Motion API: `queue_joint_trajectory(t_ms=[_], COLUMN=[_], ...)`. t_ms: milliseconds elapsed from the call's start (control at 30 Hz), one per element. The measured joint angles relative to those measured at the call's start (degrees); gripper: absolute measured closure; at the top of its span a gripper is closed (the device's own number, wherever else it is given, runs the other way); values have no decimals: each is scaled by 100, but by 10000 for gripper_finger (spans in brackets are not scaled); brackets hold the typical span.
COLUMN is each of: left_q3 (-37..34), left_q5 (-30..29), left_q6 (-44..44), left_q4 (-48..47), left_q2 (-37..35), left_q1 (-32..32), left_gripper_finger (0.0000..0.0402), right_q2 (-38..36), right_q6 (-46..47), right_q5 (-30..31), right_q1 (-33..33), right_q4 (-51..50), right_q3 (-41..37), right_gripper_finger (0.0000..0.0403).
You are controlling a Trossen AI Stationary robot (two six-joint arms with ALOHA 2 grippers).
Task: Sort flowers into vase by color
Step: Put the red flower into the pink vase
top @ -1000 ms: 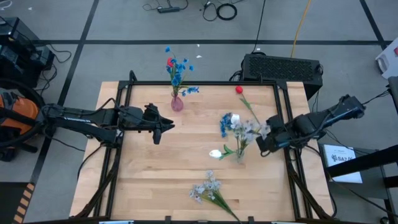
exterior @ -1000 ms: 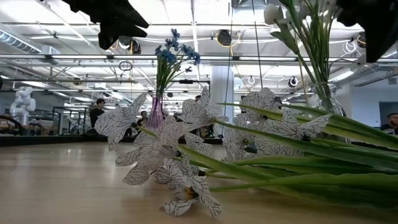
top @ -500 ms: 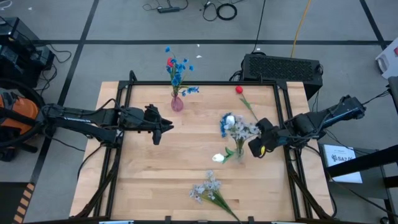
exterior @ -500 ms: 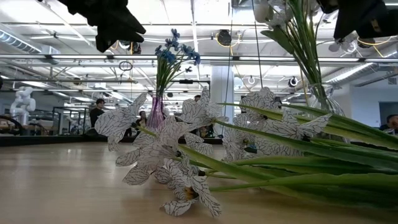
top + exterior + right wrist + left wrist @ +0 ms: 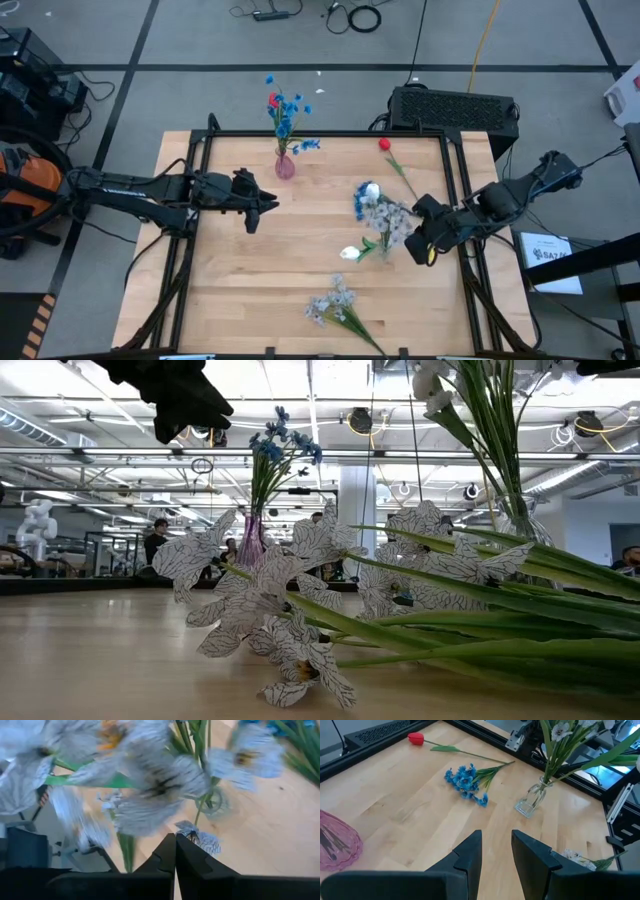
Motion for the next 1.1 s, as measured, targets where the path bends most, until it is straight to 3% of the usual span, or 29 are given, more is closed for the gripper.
queue_joint_trajectory(t_ms=[400,800,1100], left_q3=[0,0,0], left_q5=[-17,-17,169], left_q6=[135,145,135], left_q4=[0,0,-2], left_q2=[0,2,2], left_q1=[1,0,0], left_gripper_finger=[291,291,291], right_q2=[-59,-77,-439], right_q6=[-220,-346,474], right_q5=[-160,-206,-1283], right_q1=[104,104,104], right_q4=[54,74,-646], right_q3=[110,110,108], right_gripper_finger=[394,299,287])
